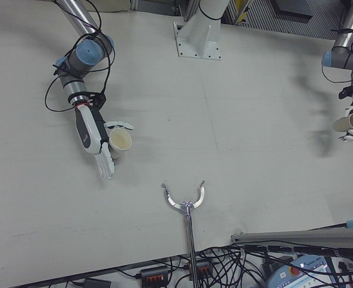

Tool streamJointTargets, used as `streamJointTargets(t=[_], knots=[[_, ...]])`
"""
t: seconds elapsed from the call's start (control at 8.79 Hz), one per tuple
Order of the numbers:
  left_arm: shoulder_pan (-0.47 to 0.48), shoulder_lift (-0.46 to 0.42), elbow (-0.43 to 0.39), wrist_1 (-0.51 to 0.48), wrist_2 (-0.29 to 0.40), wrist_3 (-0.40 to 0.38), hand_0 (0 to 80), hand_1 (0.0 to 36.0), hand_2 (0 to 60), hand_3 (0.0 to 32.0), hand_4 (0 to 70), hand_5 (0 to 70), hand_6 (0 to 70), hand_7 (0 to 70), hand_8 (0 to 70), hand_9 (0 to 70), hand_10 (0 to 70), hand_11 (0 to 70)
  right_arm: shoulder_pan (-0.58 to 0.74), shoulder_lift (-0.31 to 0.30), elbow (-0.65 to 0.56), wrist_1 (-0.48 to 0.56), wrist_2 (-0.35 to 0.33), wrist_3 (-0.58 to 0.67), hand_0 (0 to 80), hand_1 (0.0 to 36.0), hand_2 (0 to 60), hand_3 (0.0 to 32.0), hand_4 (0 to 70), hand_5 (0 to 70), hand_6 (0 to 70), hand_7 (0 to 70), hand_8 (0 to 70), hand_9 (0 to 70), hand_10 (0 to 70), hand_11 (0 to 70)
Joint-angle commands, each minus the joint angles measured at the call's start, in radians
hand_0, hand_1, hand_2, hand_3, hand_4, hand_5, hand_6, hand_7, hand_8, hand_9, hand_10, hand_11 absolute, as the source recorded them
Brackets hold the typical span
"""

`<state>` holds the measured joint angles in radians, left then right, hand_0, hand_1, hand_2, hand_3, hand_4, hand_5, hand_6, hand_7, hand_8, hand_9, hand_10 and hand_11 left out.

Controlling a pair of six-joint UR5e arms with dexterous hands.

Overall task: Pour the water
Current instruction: 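Lift the white cup high with the right hand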

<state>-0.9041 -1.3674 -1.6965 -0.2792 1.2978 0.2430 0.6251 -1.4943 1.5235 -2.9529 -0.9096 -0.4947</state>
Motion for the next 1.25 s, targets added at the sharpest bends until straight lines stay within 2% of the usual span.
streamJointTargets(t=[0.0, 0.11, 0.23, 0.34, 0.46, 0.57, 0.68, 0.8, 1.02, 1.14], knots=[[-0.001, 0.001, 0.000, -0.002, 0.000, -0.001, 44.1, 18.7, 51.0, 0.0, 22.4, 42.8, 22.0, 32.4, 16.6, 25.9, 17.8, 26.7, 0.001, 0.000, 0.001, 0.000, 0.000, 0.001, 43.6, 15.9, 20.6, 0.0, 0.0, 0.0, 0.0, 0.0, 0.0, 0.0, 0.0, 0.0], [-0.001, 0.002, 0.000, -0.003, 0.000, -0.001, 44.0, 18.6, 50.9, 0.0, 22.3, 42.6, 21.8, 32.2, 16.5, 25.7, 17.7, 26.7, 0.001, -0.001, 0.001, 0.000, 0.000, 0.001, 44.6, 16.2, 21.1, 0.0, 0.0, 0.0, 1.1, 1.4, 0.0, 0.0, 0.6, 2.4], [-0.001, 0.002, 0.000, -0.005, 0.000, -0.001, 44.0, 18.5, 50.8, 0.0, 22.2, 43.0, 21.8, 32.2, 16.5, 25.6, 17.7, 26.6, -0.001, 0.000, 0.001, 0.000, 0.000, 0.002, 46.0, 17.3, 23.3, 0.0, 0.0, 5.7, 5.4, 10.0, 0.1, 1.6, 4.8, 8.6], [-0.001, 0.002, 0.000, -0.005, 0.000, -0.001, 43.9, 18.5, 50.6, 0.0, 22.3, 42.9, 21.8, 32.2, 16.5, 25.6, 17.7, 26.6, 0.001, 0.000, 0.001, 0.000, 0.000, 0.002, 46.3, 18.2, 28.1, 0.0, 2.9, 17.6, 10.2, 19.2, 5.4, 10.8, 9.2, 14.9], [-0.001, 0.002, 0.000, -0.005, 0.000, -0.001, 43.8, 18.4, 50.4, 0.0, 22.3, 42.7, 21.8, 32.2, 16.4, 25.6, 17.7, 26.6, 0.001, -0.001, 0.001, -0.002, 0.000, 0.002, 46.3, 18.5, 33.0, 0.0, 5.1, 26.3, 14.4, 25.5, 11.6, 19.6, 12.8, 20.1], [-0.001, 0.002, 0.000, -0.005, 0.000, -0.001, 43.8, 18.3, 50.0, 0.0, 22.3, 43.0, 22.0, 32.2, 16.4, 25.6, 17.7, 26.6, 0.002, -0.001, 0.001, -0.002, 0.000, 0.002, 46.1, 18.6, 36.6, 0.0, 6.1, 30.9, 16.8, 28.5, 15.3, 24.7, 15.8, 24.4], [-0.001, 0.002, 0.000, -0.005, 0.000, -0.001, 43.8, 18.3, 50.2, 0.0, 22.3, 42.7, 21.9, 32.2, 16.4, 25.5, 17.7, 26.6, 0.002, -0.001, 0.000, -0.002, 0.000, 0.001, 45.9, 21.1, 50.5, 0.0, 7.5, 35.9, 19.9, 32.3, 19.6, 30.5, 18.8, 28.8], [-0.001, 0.002, 0.000, -0.005, 0.000, -0.001, 43.9, 18.4, 49.9, 0.0, 22.3, 42.7, 21.9, 32.1, 16.4, 25.5, 17.7, 26.6, 0.002, -0.001, 0.000, -0.002, 0.001, -0.001, 43.4, 22.7, 60.0, 0.0, 8.6, 42.4, 25.2, 36.8, 25.2, 37.7, 22.3, 33.8], [-0.001, 0.001, 0.001, -0.005, 0.000, -0.001, 44.0, 18.4, 49.9, 0.0, 22.4, 43.0, 22.0, 32.2, 16.4, 25.5, 17.7, 26.6, 0.008, -0.001, 0.001, -0.002, 0.003, 0.002, 37.3, 24.8, 60.0, 0.0, 6.7, 48.0, 29.6, 40.3, 29.6, 42.8, 26.0, 39.0], [-0.001, 0.001, 0.000, -0.005, 0.000, 0.001, 43.9, 18.4, 50.3, 0.0, 22.3, 42.7, 22.0, 32.1, 16.5, 25.5, 17.8, 26.6, 0.013, -0.001, 0.006, -0.002, 0.002, 0.004, 37.7, 23.7, 60.0, 0.0, 5.1, 46.7, 29.0, 39.3, 29.0, 42.2, 25.7, 38.6]])
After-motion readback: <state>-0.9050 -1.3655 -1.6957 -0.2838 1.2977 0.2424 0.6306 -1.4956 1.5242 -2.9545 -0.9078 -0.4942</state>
